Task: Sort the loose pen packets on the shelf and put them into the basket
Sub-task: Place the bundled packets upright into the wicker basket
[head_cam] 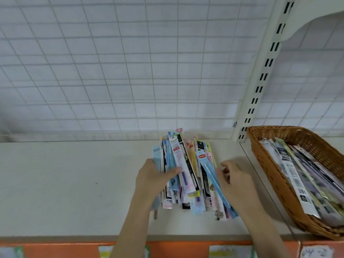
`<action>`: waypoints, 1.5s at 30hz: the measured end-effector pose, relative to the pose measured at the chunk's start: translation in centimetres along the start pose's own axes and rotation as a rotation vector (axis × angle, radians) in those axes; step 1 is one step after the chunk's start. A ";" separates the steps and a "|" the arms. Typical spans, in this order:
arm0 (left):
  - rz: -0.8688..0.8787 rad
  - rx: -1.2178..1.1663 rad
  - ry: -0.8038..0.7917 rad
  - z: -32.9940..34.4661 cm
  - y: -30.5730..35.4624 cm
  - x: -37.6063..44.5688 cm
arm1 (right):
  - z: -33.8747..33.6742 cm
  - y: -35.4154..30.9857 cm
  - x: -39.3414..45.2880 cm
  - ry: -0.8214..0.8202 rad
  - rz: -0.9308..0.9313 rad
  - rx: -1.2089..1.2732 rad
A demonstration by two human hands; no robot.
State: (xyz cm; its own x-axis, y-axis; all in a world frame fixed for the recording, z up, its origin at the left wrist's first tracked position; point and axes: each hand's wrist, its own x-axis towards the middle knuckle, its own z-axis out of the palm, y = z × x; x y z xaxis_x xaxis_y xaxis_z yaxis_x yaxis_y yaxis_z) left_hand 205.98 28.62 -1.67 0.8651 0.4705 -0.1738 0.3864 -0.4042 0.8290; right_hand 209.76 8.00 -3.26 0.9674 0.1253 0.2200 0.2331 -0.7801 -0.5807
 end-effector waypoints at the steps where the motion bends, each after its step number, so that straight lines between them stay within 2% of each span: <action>1: 0.000 -0.035 0.009 -0.2 -0.1 -0.1 | 0.0 0.0 0.0 0.005 -0.004 0.004; 7: -0.011 -0.202 -0.015 -1.2 -0.6 -0.5 | 0.3 -0.5 0.2 0.002 -0.026 0.006; 11: 0.014 -0.216 -0.016 -1.4 -0.9 -0.9 | 0.1 -1.3 0.5 -0.030 -0.010 0.006; 15: 0.031 -0.247 0.025 -2.3 -1.1 -0.9 | -0.4 -2.5 1.3 -0.145 0.116 -0.024; 22: -0.011 -0.314 0.093 -4.9 -2.5 -0.7 | 0.0 -5.4 3.7 -0.338 0.225 -0.218; 26: -0.037 -0.335 0.067 -5.5 -3.4 -0.4 | 0.3 -5.8 5.1 -0.498 0.265 -0.169; 38: -0.056 -0.338 -0.139 -6.4 -3.4 -0.2 | 0.5 -6.6 3.8 -0.435 0.318 0.047; 45: -0.086 -0.425 -0.165 -7.5 -2.9 -0.8 | 0.2 -7.5 3.3 -0.418 0.385 0.100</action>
State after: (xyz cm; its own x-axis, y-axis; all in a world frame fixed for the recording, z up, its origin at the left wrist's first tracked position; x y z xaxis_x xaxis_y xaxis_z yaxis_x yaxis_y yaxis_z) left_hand 201.78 35.27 0.02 0.8881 0.3435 -0.3055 0.3238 0.0043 0.9461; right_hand 211.24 14.41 1.68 0.9365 0.0914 -0.3386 -0.1551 -0.7579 -0.6336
